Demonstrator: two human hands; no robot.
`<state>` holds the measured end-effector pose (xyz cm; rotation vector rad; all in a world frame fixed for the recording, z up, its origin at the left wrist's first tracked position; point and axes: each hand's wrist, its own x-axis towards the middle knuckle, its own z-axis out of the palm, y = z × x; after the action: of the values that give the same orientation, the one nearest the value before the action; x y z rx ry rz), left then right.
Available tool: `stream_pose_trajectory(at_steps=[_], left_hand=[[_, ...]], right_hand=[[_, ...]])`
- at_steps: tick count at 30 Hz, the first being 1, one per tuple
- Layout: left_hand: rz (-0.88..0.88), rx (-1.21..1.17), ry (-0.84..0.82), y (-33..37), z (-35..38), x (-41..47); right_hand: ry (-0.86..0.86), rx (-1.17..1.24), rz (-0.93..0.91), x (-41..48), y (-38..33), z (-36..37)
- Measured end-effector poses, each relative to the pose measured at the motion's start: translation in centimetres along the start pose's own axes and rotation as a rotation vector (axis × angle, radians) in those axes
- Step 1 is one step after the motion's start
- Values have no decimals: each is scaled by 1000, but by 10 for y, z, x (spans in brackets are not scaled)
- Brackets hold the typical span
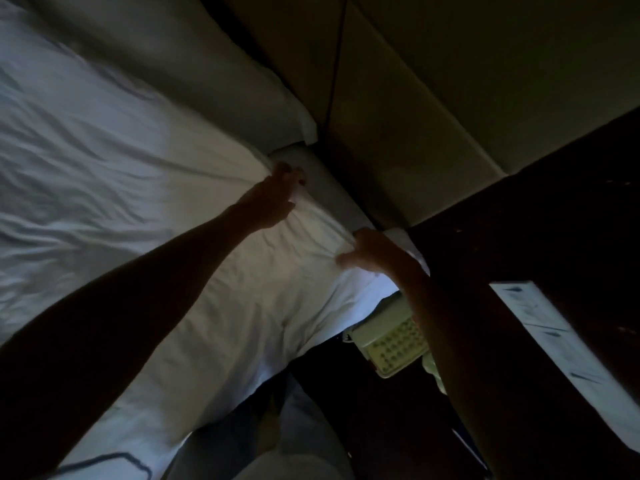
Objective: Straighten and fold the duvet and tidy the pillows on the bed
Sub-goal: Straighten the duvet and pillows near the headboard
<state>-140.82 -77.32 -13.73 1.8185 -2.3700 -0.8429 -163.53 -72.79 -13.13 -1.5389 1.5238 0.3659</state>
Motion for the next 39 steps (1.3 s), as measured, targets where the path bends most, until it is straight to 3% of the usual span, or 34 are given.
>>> stream_pose_trajectory(at_steps=[4, 6, 9, 12, 14, 17, 21, 28, 34, 39], left_hand=[[-20, -31, 103, -12, 24, -45], [23, 23, 129, -15, 42, -72], [8, -49, 105, -19, 80, -106], [-94, -137, 72, -25, 129, -138], [-180, -96, 72, -28, 164, -164], [-294, -31, 55, -33, 209, -203], [-314, 69, 112, -36, 246, -257], [-401, 320, 124, -23, 316, -322], [-473, 354, 210, -20, 356, -324], [-506, 324, 268, -22, 361, -316]], right_hand=[[-81, -19, 25, 9, 10, 33], [-36, -132, 13, 16, 19, 52], [402, -446, -117, 24, 50, 90], [627, -608, -115, 11, 68, 125], [637, -677, -284, 4, 69, 152], [518, -695, -448, -1, 61, 194], [477, -833, -593, -1, 48, 241], [395, -1003, -609, 16, 51, 317], [493, -971, -611, 49, 56, 339], [788, -757, -923, 62, 50, 327]])
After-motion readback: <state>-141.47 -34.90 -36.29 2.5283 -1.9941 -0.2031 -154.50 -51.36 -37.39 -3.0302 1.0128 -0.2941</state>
